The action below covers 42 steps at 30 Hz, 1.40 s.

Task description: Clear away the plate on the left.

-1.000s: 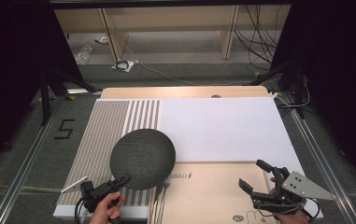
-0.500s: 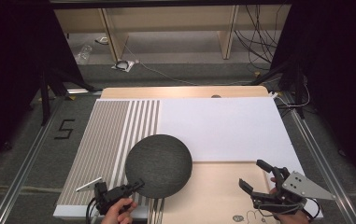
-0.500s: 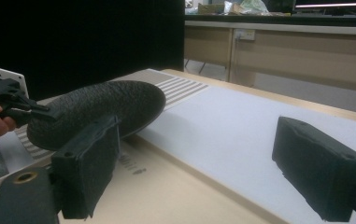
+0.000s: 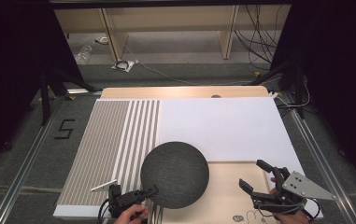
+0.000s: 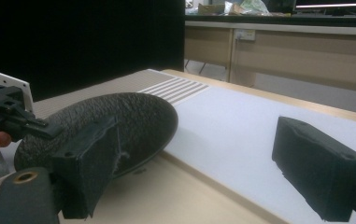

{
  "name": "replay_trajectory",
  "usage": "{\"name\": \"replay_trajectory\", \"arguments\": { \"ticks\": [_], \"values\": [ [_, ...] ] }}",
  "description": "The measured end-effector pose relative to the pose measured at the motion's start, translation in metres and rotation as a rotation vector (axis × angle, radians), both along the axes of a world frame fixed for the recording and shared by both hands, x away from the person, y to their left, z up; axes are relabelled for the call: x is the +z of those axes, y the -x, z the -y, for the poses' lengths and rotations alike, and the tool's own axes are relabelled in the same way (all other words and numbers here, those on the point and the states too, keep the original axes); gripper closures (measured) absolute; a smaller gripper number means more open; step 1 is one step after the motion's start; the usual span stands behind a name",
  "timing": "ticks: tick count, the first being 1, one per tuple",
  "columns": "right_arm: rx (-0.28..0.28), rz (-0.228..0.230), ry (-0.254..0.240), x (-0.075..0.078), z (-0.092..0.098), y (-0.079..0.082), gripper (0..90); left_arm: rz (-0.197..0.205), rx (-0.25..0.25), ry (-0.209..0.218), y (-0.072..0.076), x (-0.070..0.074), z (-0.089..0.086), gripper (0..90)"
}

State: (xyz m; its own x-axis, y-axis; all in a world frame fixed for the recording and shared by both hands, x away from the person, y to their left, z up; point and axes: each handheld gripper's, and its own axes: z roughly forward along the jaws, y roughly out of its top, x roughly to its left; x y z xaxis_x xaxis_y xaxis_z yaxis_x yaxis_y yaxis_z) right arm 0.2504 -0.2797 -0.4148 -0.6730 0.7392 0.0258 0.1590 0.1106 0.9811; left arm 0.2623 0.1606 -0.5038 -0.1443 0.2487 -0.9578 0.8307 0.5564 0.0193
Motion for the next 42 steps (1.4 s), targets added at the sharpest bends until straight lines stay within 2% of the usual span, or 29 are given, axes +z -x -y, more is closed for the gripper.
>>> {"name": "replay_trajectory", "arguments": {
  "ticks": [15, 28, 42],
  "values": [
    [0.001, 0.001, 0.002, 0.0, 0.0, 0.0, 16.1, -0.002, -0.098, -0.025, 0.003, -0.005, 0.024, 85.1],
    [0.003, -0.001, 0.004, 0.0, 0.0, 0.0, 16.1, -0.002, -0.156, -0.034, 0.004, -0.007, 0.04, 85.0],
    [0.003, -0.002, 0.003, 0.0, 0.0, 0.0, 16.1, -0.022, -0.217, -0.055, 0.007, -0.013, 0.056, 85.0]
  ]
}}
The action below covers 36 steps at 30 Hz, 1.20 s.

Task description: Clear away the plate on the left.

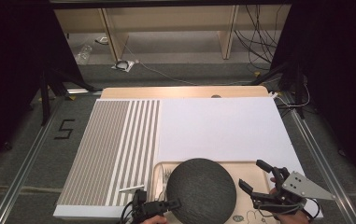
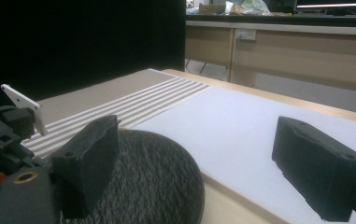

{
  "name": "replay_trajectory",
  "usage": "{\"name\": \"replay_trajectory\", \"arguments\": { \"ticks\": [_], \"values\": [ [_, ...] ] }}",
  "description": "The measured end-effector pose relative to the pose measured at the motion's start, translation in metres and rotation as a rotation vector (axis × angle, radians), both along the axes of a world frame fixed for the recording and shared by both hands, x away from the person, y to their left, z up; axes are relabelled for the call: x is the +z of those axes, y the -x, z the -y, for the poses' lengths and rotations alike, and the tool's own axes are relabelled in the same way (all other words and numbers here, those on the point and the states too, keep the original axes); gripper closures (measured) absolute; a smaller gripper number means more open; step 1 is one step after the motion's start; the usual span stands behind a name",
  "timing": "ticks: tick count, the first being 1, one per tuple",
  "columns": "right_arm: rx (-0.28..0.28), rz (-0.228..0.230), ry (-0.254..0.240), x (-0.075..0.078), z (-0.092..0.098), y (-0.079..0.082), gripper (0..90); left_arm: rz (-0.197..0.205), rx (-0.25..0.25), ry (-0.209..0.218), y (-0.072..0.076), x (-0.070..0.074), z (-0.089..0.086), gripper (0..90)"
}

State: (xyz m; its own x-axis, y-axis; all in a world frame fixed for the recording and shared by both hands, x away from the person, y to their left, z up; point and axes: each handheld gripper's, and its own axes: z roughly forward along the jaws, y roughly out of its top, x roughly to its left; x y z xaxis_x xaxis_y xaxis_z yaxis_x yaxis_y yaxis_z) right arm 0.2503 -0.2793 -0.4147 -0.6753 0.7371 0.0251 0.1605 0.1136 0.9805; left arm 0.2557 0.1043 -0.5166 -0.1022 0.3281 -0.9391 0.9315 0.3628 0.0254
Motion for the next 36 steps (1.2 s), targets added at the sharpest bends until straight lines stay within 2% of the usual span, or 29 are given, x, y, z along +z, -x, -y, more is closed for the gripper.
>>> {"name": "replay_trajectory", "arguments": {
  "ticks": [13, 23, 36],
  "values": [
    [0.0, 0.0, -0.001, 0.0, 0.0, 0.0, 16.1, -0.01, -0.039, -0.007, -0.001, -0.003, 0.012, 85.0],
    [0.001, 0.001, 0.0, 0.0, 0.0, 0.0, 16.1, -0.017, -0.06, -0.029, -0.001, -0.006, 0.019, 84.9],
    [0.001, 0.0, 0.0, 0.0, 0.0, 0.0, 16.1, -0.042, -0.067, -0.011, -0.002, -0.01, 0.022, 84.7]
  ]
}}
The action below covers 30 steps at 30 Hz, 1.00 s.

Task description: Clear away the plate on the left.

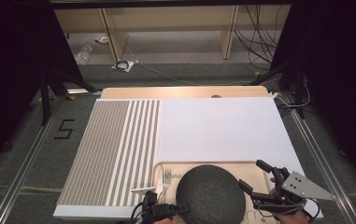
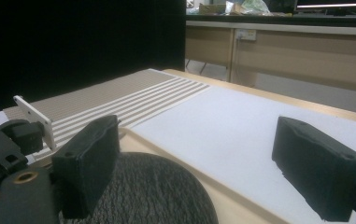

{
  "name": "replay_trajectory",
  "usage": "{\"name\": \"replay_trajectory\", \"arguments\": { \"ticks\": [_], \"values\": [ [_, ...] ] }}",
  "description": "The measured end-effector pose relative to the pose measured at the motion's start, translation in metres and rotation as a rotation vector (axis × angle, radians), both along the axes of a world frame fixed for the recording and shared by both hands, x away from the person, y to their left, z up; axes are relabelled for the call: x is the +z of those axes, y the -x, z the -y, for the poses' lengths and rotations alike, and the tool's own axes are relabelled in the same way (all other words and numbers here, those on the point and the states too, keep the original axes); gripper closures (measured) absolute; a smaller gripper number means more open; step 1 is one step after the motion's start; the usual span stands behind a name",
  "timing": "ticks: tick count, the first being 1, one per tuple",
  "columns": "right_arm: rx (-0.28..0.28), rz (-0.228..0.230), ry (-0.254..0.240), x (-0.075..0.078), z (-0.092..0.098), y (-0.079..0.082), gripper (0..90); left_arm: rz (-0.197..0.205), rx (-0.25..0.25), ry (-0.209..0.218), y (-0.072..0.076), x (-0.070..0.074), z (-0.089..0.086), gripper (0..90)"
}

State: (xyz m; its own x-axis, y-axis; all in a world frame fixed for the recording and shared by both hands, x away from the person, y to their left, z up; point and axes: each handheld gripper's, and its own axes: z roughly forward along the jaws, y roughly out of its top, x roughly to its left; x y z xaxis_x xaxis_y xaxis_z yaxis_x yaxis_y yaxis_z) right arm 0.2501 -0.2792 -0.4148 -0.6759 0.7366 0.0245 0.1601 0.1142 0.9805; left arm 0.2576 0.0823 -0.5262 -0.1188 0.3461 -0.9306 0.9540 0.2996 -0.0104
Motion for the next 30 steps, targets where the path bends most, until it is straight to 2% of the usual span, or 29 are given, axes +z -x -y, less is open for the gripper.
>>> {"name": "replay_trajectory", "arguments": {
  "ticks": [13, 17, 19, 22, 25, 30],
  "values": [
    [0.002, -0.002, 0.003, 0.0, 0.0, 0.0, 16.1, 0.019, -0.044, -0.049, 0.0, 0.004, 0.002, 82.5],
    [0.002, -0.002, 0.003, 0.0, 0.0, 0.0, 16.1, 0.04, -0.065, -0.064, -0.001, 0.007, 0.003, 76.9],
    [0.004, -0.002, 0.004, 0.0, 0.0, 0.0, 16.2, 0.036, -0.076, -0.074, -0.001, 0.007, 0.004, 69.2],
    [0.004, -0.002, 0.002, 0.0, 0.0, 0.0, 16.2, 0.043, -0.094, -0.072, -0.003, 0.008, 0.004, 66.2],
    [0.004, -0.002, 0.003, 0.0, 0.0, 0.0, 16.2, 0.057, -0.112, -0.084, -0.003, 0.013, 0.004, 58.3],
    [0.004, 0.0, 0.0, 0.0, 0.0, 0.0, 16.2, 0.085, -0.143, -0.131, -0.002, 0.023, 0.004, 49.3]
  ]
}}
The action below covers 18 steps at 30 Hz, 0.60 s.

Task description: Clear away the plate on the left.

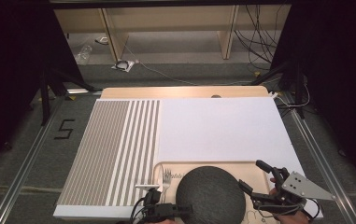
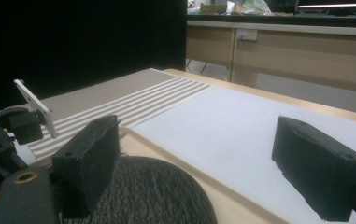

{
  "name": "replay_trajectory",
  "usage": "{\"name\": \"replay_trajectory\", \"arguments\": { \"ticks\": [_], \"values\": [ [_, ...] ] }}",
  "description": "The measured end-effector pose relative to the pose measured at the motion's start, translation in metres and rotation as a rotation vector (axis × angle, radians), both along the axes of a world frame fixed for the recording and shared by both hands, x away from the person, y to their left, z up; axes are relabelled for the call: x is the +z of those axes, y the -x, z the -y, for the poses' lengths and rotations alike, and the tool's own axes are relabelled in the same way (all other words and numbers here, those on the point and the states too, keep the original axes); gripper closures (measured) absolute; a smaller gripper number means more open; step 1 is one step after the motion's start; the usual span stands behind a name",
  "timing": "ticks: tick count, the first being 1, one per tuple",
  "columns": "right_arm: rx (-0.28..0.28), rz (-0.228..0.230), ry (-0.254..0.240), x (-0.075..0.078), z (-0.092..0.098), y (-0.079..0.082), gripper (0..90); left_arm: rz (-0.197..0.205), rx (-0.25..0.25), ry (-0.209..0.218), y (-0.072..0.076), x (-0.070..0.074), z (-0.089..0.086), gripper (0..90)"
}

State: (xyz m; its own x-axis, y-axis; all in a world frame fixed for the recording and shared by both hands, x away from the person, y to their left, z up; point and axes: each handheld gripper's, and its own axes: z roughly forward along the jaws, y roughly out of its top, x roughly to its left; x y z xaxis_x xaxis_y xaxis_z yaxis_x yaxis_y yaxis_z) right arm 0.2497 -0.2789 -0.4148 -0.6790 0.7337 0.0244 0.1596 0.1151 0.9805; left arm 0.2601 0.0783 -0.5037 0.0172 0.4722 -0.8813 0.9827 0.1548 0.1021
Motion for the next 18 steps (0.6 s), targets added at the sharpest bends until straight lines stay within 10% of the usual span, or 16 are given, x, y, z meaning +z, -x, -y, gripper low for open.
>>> {"name": "replay_trajectory", "arguments": {
  "ticks": [12, 18],
  "values": [
    [0.001, 0.0, 0.002, 0.0, 0.0, 0.0, 16.2, 0.185, 0.0, -0.168, -0.009, 0.027, -0.018, 41.0],
    [0.001, 0.0, 0.002, 0.0, 0.0, 0.0, 16.2, 0.244, -0.002, -0.18, -0.013, 0.038, -0.024, 37.0]
  ]
}}
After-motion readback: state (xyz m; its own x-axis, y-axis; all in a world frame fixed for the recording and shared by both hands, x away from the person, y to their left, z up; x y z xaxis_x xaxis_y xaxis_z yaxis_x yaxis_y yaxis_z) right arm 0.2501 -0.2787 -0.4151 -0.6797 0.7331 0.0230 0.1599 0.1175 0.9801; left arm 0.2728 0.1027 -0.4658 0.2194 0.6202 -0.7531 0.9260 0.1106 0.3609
